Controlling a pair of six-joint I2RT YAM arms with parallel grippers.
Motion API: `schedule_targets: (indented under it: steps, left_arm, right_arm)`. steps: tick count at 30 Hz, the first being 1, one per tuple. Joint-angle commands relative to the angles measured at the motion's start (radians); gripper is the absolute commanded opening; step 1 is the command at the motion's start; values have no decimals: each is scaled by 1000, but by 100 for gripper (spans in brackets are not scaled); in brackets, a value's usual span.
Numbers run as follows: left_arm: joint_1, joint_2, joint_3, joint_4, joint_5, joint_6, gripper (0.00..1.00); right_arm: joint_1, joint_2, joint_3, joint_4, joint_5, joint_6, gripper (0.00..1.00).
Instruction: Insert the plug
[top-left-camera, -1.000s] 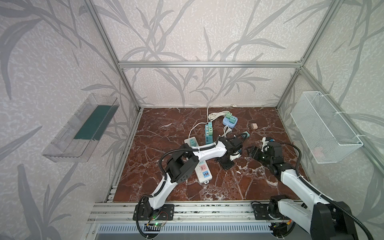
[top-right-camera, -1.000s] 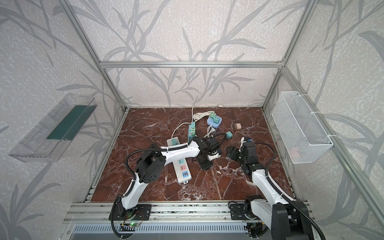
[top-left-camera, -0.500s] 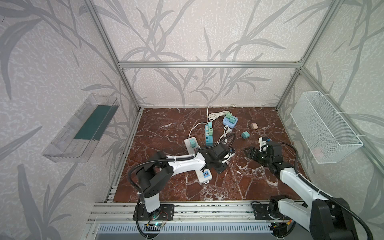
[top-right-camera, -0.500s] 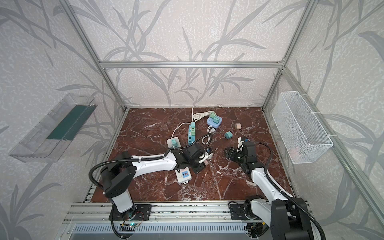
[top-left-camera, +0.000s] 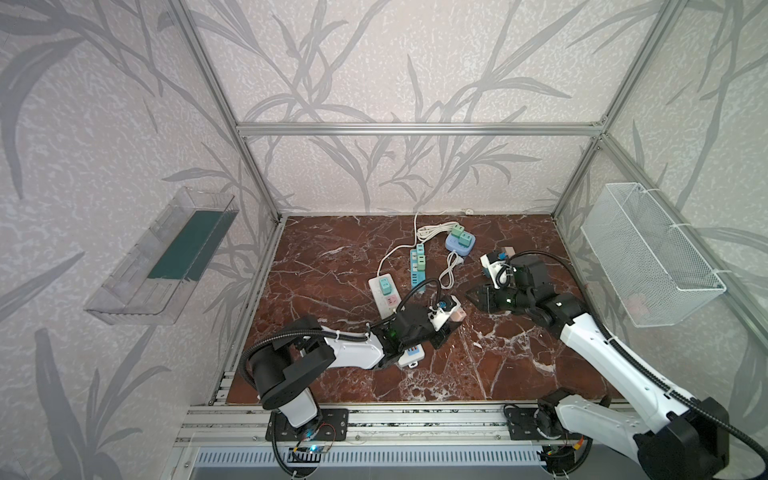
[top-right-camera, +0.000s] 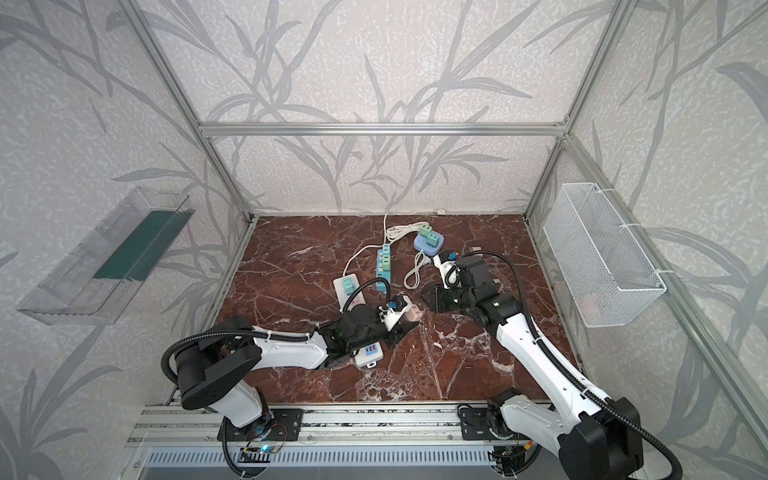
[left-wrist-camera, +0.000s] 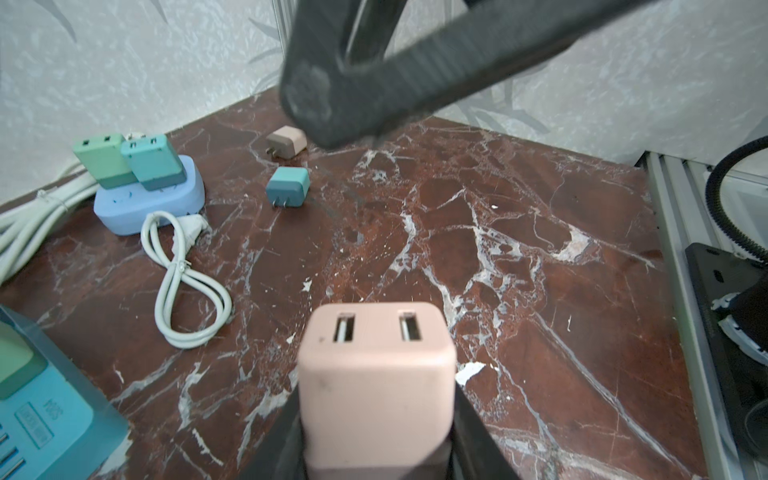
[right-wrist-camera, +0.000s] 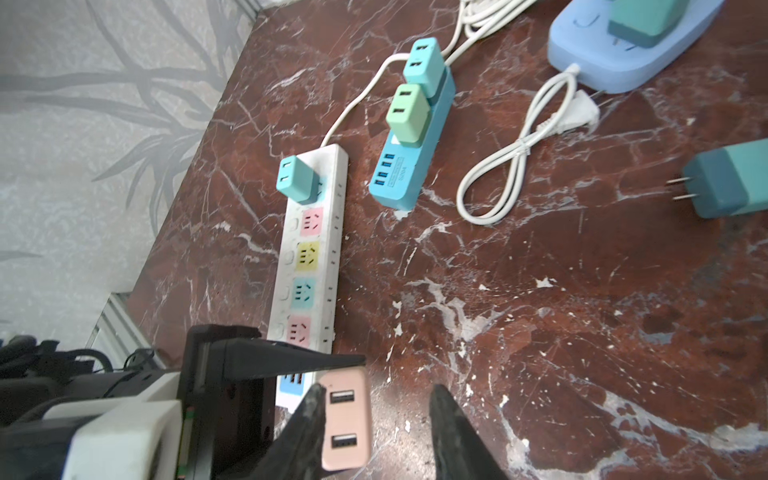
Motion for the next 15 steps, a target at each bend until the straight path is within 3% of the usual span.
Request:
schedule_targets:
  steps: [1, 15]
  left_arm:
    - [-4, -19, 9, 79, 30, 39, 23]
    - [-4, -19, 13, 67, 30, 46, 23]
  right_arm:
    - [30, 41, 49, -115, 16, -67, 42]
    - [84, 83, 66, -151, 8, -88, 44]
